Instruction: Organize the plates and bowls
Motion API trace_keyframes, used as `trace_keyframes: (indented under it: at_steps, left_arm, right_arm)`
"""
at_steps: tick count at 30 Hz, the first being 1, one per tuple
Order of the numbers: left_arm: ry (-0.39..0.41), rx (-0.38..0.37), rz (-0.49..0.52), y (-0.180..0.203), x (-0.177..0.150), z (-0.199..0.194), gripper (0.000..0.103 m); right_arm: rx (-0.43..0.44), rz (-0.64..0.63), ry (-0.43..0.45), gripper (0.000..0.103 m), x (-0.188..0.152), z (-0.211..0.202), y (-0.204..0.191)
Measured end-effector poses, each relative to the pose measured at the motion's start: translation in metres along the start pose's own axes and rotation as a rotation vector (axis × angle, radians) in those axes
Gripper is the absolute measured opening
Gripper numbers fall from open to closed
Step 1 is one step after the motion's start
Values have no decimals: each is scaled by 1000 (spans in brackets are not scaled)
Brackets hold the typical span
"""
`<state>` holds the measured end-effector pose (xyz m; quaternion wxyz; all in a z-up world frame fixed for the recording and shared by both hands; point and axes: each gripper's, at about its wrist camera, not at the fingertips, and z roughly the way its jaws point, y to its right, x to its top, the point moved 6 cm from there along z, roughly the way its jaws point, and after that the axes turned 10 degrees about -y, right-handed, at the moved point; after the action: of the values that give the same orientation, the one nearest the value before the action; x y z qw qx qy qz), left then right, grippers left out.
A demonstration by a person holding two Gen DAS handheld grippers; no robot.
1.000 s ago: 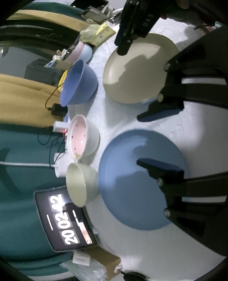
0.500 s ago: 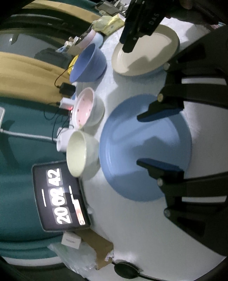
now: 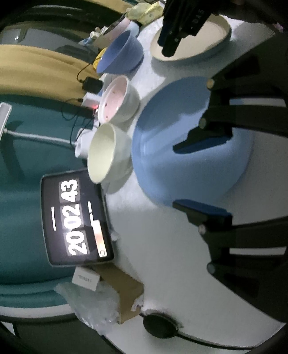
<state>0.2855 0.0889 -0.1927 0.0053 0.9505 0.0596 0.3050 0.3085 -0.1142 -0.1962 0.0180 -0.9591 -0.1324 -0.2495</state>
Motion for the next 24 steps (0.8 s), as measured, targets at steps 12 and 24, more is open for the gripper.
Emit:
trace_keyframes:
  at_steps: [12,24]
  left_arm:
    - [-39,34,-47,-30,-1,26,46]
    - [-104,6,-67,-38,-7,49,47]
  right_arm:
    - [53,-23,-59,34,10,29,-21]
    - [95,-22,-115,34,13,53,-32]
